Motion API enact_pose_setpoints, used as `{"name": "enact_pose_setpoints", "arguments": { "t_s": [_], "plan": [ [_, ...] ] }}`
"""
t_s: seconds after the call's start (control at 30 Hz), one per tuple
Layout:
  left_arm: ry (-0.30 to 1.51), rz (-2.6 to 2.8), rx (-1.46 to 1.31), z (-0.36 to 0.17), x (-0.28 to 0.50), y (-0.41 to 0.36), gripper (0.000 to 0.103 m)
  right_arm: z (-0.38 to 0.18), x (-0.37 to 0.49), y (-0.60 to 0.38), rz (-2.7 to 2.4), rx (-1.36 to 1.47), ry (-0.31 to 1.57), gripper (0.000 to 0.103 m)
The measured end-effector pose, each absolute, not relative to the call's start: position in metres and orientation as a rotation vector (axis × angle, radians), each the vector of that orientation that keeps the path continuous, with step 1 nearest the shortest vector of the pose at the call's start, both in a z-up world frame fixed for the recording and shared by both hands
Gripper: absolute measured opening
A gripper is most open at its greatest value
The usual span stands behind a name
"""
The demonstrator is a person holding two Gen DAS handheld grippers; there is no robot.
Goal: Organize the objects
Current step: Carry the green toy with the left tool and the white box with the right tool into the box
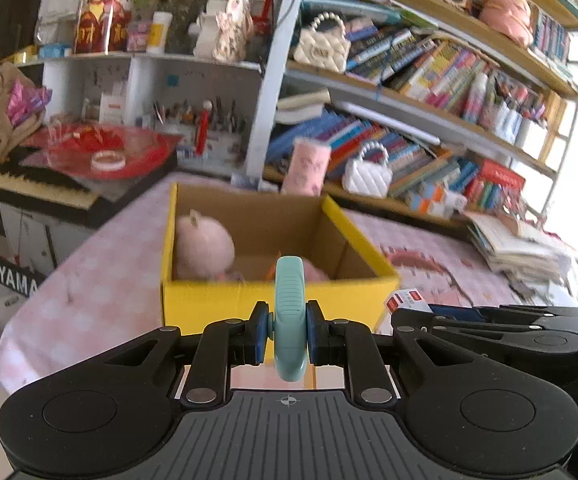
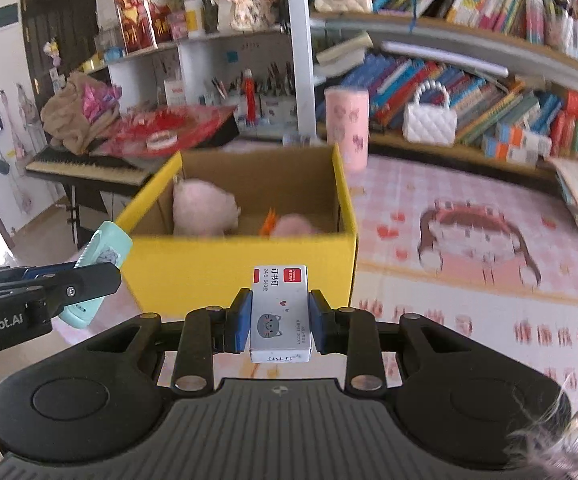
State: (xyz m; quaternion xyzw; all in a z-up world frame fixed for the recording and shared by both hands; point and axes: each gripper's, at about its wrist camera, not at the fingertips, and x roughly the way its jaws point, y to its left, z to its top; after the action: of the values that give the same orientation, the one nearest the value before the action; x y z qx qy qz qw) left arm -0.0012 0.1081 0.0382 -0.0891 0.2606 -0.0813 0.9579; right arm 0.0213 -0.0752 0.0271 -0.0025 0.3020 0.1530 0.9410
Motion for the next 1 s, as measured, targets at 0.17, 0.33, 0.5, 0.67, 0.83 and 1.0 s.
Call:
{"name": "enact_pose_setpoints", "arguments": {
  "t_s": [0.17, 0.33, 0.5, 0.67, 0.83, 1.0],
  "plan": [
    [0.498, -0.125, -0.171, 0.048, 0.031, 0.105, 0.017, 0.042, 0.060, -0.073, 0.342, -0.008, 0.562, 0.028],
    [0.552, -0.086, -0.147, 0.033, 0.077, 0.095, 0.017, 0.048, 0.098, -0.071, 0.382, -0.039, 0.550, 0.028],
    [0.622, -0.039, -0.117, 0.009, 0.112, 0.085, 0.017, 0.044, 0.132, -0.065, 0.444, -0.090, 0.558, 0.028],
    [0.709, -0.006, -0.093, -0.011, 0.134, 0.080, 0.017, 0.032, 0.159, -0.060, 0.502, -0.131, 0.595, 0.028],
    [0.749, 0.021, -0.097, -0.021, 0.146, 0.079, 0.017, 0.018, 0.180, -0.051, 0.547, -0.170, 0.630, 0.028],
    [0.778, 0.048, -0.094, -0.028, 0.155, 0.080, 0.020, 0.007, 0.199, -0.042, 0.588, -0.194, 0.665, 0.028]
  ]
}}
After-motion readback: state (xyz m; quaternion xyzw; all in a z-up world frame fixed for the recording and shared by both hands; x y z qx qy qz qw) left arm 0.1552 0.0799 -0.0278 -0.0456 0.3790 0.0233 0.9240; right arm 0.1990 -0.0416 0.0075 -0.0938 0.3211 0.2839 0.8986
